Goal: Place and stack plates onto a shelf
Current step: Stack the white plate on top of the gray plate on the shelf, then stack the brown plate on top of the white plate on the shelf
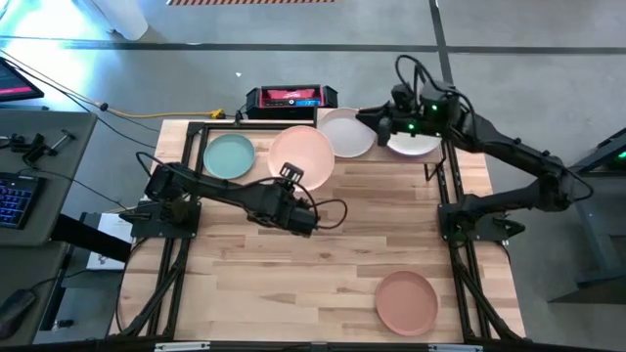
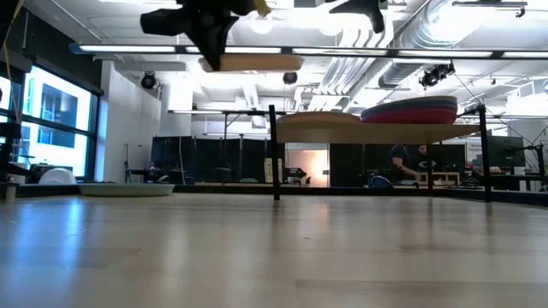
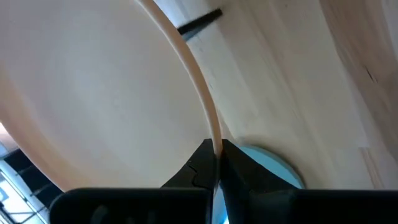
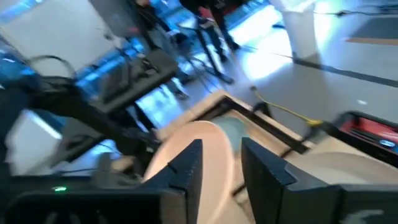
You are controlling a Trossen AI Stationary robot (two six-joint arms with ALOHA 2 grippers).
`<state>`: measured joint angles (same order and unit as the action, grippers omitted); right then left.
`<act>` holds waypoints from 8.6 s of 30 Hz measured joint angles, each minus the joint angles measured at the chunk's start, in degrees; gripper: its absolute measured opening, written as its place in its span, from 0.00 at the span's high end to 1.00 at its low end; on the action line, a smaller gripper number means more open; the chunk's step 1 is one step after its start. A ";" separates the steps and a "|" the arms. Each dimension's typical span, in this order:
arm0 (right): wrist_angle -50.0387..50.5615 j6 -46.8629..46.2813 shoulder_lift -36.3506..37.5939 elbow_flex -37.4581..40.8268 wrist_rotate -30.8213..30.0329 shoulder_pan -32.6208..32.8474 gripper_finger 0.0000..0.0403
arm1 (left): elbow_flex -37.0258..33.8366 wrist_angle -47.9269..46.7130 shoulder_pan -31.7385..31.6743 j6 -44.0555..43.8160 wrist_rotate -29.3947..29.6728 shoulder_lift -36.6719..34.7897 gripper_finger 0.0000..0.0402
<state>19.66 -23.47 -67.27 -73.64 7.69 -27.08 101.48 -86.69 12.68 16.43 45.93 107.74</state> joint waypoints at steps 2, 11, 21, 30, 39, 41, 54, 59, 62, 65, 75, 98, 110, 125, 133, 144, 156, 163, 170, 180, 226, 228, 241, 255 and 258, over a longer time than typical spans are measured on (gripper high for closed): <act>2.63 0.13 -1.58 -2.01 -1.86 -0.41 0.73 | 0.61 0.76 0.01 1.66 0.17 0.00 0.99; 18.77 -3.51 -10.87 -10.89 -2.46 -1.03 0.70 | 0.90 4.44 0.01 8.26 0.28 0.00 0.99; 27.90 -3.51 -18.56 -16.59 -0.38 2.57 0.72 | 0.90 4.60 -1.10 10.11 -0.29 0.00 0.99; 28.17 -4.67 -22.09 -17.15 -1.13 5.66 0.72 | 0.90 6.09 -1.24 10.20 -0.35 0.00 0.99; 28.49 -6.30 -23.16 -17.15 -2.63 6.42 0.81 | 0.90 6.03 -1.24 10.24 -0.39 0.00 0.99; 28.87 -6.59 -23.16 -17.12 -3.00 6.42 0.88 | 0.90 6.04 -1.24 10.27 -0.37 0.00 0.99; 29.40 -10.40 -23.16 -17.08 -5.34 6.43 0.99 | 0.90 7.29 -1.25 7.23 -0.23 0.02 0.97; 29.42 -12.25 -23.16 -17.06 -5.70 6.42 1.00 | 0.90 7.22 -1.68 2.94 -2.65 0.02 0.91; 29.43 -12.86 -23.16 -17.06 -6.10 6.44 1.00 | 0.90 6.99 -1.91 0.56 -4.88 0.02 0.85; 29.46 -13.81 -23.16 -17.04 -6.62 6.46 1.00 | 0.90 6.92 -1.85 0.10 -5.78 0.02 0.81; 29.25 -16.61 -23.16 -17.04 -6.98 5.73 1.00 | 0.88 6.66 -1.47 -5.63 -5.67 -5.42 0.70; 30.25 -18.96 -22.14 -17.04 0.44 -8.16 1.00 | 0.86 3.38 -0.82 -20.80 -13.90 -23.67 0.68; 34.99 -13.29 -23.11 -17.04 4.96 -19.03 1.00 | 0.82 3.32 -1.04 -23.26 -13.86 -24.90 0.68; 38.26 -4.59 -27.25 -17.04 6.20 -20.57 1.00 | 0.82 3.36 -4.21 -26.35 -13.63 -24.90 0.68; 38.66 -3.11 -27.25 -17.04 4.28 -20.68 1.00 | 0.82 3.37 -6.61 -26.37 -13.60 -24.90 0.68; 36.51 -2.11 -27.25 -17.04 3.22 -20.52 1.00 | 0.81 3.40 -8.69 -26.34 -13.62 -24.89 0.68; 35.15 -2.00 -27.27 -17.04 4.13 -20.51 1.00 | 0.79 3.39 -8.93 -25.23 -13.63 -24.87 0.68; 35.17 -1.63 -27.27 -17.04 4.58 -20.51 1.00 | 0.79 3.38 -8.93 -25.08 -13.03 -24.87 0.68; 37.33 -3.31 -27.42 -17.04 4.90 -20.40 1.00 | 0.79 3.89 -8.91 -23.51 -10.62 -24.87 0.68; 38.99 -3.53 -27.78 -17.04 2.61 -18.89 1.00 | 0.79 4.32 -8.91 -23.72 -11.15 -24.87 0.68; 38.59 -4.56 -27.62 -17.04 2.95 -20.44 0.53 | 0.79 4.32 -8.89 -23.76 -11.24 -24.87 0.68; 38.59 -4.56 -27.44 -17.04 4.57 -20.64 0.50 | 0.79 4.32 -8.89 -23.76 -11.24 -24.87 0.68; 33.38 -3.01 -23.25 -17.04 15.24 -20.72 0.47 | 0.79 4.31 -8.89 -23.76 -11.26 -24.85 0.68; 39.80 4.63 -17.61 -17.06 24.37 -8.12 0.47 | 0.79 4.30 -8.89 -23.76 -11.26 -24.85 0.68; 42.60 5.88 -16.81 -17.06 24.32 -3.44 0.47 | 0.79 4.31 -8.89 -23.76 -11.26 -24.85 0.68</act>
<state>62.26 -17.59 -84.08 -90.70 32.01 -30.52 102.28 -82.38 3.79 -7.33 34.68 82.89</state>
